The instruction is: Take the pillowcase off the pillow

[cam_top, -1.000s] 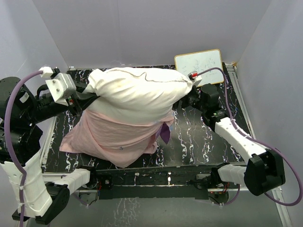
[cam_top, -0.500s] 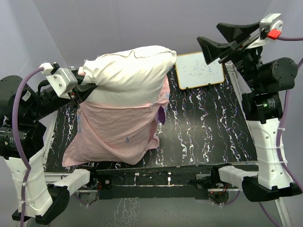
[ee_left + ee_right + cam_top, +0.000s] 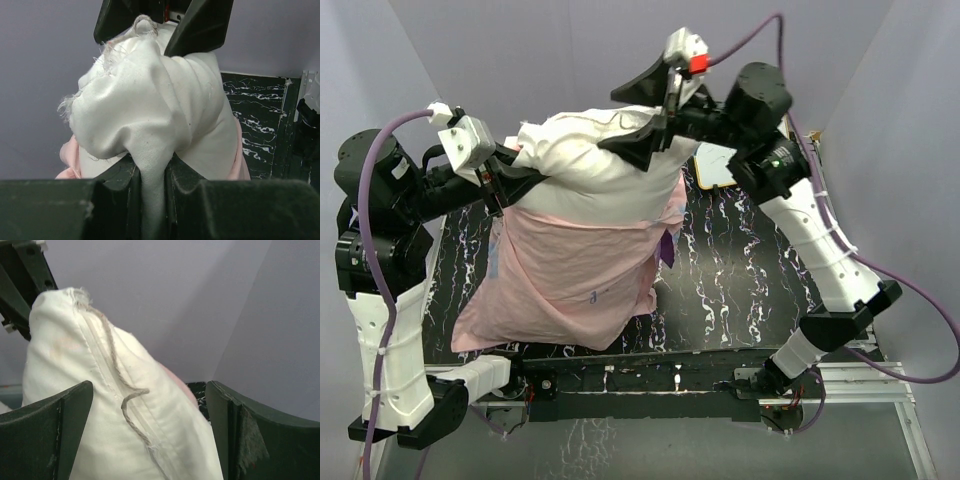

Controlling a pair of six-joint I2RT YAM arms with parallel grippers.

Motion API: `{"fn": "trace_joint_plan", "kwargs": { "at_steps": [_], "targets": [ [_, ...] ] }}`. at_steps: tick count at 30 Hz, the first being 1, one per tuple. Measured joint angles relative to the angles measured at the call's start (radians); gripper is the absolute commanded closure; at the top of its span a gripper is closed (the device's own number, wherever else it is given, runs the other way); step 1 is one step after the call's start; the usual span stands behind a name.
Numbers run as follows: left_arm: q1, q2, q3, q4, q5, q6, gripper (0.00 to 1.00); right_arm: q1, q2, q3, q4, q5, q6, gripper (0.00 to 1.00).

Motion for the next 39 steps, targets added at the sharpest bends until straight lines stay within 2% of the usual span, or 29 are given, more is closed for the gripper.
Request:
{"fn": "trace_joint_plan", "kwargs": {
  "at_steps": [4,11,22,27,33,39],
  "targets": [
    [0.001,0.003,0.0,-0.044,0.005,0.023,1.0,0.031,0.033,0.009,-0.061,-0.05,-0.048,0.02],
    [0.001,-0.036,-0.027,-0.084,-0.006,0.089,1.0,0.086,0.018,-0.008,-0.07,-0.166,-0.074,0.02],
    [0.0,-0.061,-0.07,-0.087,-0.021,0.141,1.0,0.116,-0.056,-0.119,0.017,-0.208,0.03,0.02],
    [0.0,-0.061,-0.071,-0.088,-0.047,0.147,1.0,0.19,-0.051,-0.092,-0.062,-0.091,0.008,0.02],
    [0.002,-0.061,-0.071,-0.105,-0.073,0.146,1.0,0.369,-0.021,-0.021,-0.243,0.221,-0.14,0.02],
    [0.006,-0.038,-0.043,-0.126,-0.095,0.142,1.0,0.404,-0.027,-0.098,-0.264,0.415,-0.252,0.02]
  ]
}}
